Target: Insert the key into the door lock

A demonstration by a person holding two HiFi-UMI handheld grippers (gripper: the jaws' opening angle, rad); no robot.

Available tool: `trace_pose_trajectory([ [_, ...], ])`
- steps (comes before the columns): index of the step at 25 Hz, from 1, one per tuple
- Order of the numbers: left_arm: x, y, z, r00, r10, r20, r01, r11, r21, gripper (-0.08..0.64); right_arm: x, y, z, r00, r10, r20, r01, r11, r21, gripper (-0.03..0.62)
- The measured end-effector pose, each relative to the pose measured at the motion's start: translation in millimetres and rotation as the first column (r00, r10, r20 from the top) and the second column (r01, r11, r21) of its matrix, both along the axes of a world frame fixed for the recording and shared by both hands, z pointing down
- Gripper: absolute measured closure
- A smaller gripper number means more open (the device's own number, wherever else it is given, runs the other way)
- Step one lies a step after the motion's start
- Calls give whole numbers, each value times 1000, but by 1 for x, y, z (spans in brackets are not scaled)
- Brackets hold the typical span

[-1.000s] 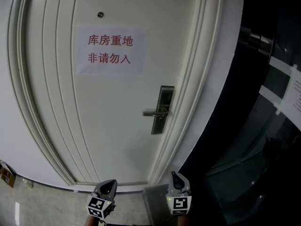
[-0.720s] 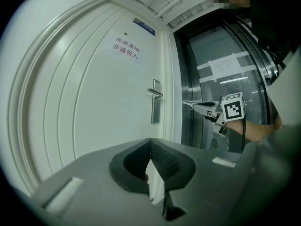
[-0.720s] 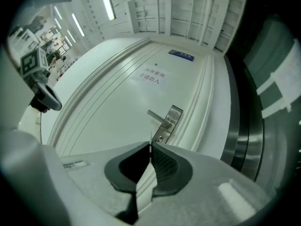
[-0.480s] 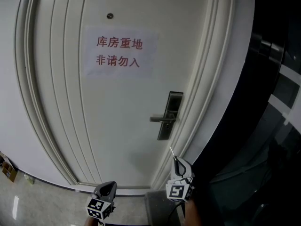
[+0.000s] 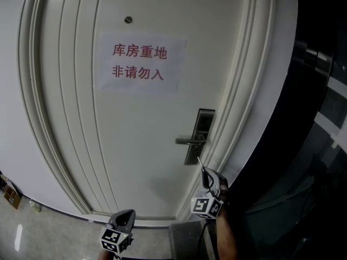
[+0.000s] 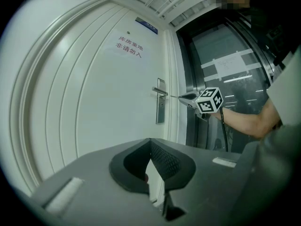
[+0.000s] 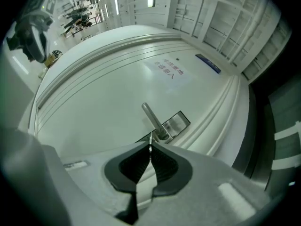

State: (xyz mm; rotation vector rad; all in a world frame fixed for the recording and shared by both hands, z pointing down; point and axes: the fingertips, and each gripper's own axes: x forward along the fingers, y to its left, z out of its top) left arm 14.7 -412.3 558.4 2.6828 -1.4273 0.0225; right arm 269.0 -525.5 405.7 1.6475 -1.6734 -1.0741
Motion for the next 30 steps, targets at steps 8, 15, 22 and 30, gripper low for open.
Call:
trace_pose_trajectory([
  [8, -4, -8, 1, 1000, -13, 2, 13, 1000, -3, 558, 7, -38, 17, 985, 52, -166, -57, 998, -25, 581],
  [15, -4, -14, 4, 1000, -14, 7, 15, 1000, -11, 558, 14, -64, 26, 956, 88, -281, -102, 994, -35, 581],
  [22, -3, -19, 9, 1000, -21, 5, 21, 1000, -22, 558, 15, -77, 29, 940, 103, -326, -119, 992, -31, 581],
  [30, -6, -26, 12, 1000, -28, 6, 28, 999, -30, 558, 21, -86, 29, 931, 126, -341, -145, 989, -29, 581],
])
